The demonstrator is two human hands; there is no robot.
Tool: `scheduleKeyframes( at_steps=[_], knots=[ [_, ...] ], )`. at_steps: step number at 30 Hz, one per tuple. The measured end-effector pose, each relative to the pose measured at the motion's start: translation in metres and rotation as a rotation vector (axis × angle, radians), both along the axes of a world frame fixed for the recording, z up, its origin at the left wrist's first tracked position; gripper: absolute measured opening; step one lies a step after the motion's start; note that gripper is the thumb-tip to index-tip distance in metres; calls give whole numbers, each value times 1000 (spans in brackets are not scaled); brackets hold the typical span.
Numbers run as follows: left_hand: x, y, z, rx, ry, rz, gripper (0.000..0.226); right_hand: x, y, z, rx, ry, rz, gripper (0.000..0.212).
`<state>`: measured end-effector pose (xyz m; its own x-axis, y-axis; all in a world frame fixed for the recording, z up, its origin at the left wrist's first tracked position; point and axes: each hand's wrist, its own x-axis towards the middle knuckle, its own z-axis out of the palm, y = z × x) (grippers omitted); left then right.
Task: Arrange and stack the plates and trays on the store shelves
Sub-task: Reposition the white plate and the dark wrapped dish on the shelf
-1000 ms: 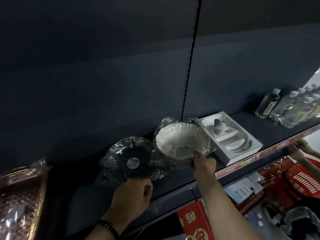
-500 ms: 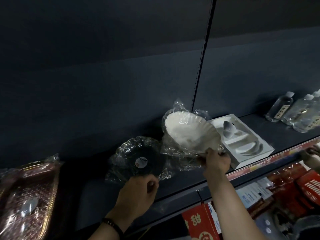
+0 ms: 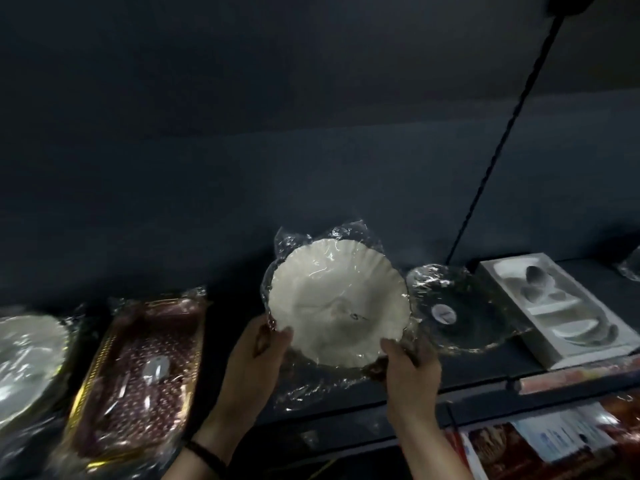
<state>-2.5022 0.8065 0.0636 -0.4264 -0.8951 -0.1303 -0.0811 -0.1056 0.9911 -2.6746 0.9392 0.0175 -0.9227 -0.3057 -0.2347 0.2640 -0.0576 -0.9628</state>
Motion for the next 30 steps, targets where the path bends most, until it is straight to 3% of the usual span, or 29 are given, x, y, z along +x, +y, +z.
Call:
scheduleKeyframes(
  at_steps=[3,9,13,23,27,30],
  knots=[
    [47,-21,-3,-38,-37,109,25,42,-28,-5,30,23,92,22],
    [148,-60,-16,71,28,301,31,126,-79,5,-1,98,318,4],
    [215,-77,-27,53,-4,370,35,164,-114,6,75,106,459,19],
    [354,-133,-51,-88,-193,571,23,287,-213,9,192,327,661,16],
    [399,-162,-53,-70,-250,633,32,335,-259,5,274,366,645,50],
    [423,-184,-52,-101,-343,667,22,364,-292,-3,261,337,659,56]
  ],
)
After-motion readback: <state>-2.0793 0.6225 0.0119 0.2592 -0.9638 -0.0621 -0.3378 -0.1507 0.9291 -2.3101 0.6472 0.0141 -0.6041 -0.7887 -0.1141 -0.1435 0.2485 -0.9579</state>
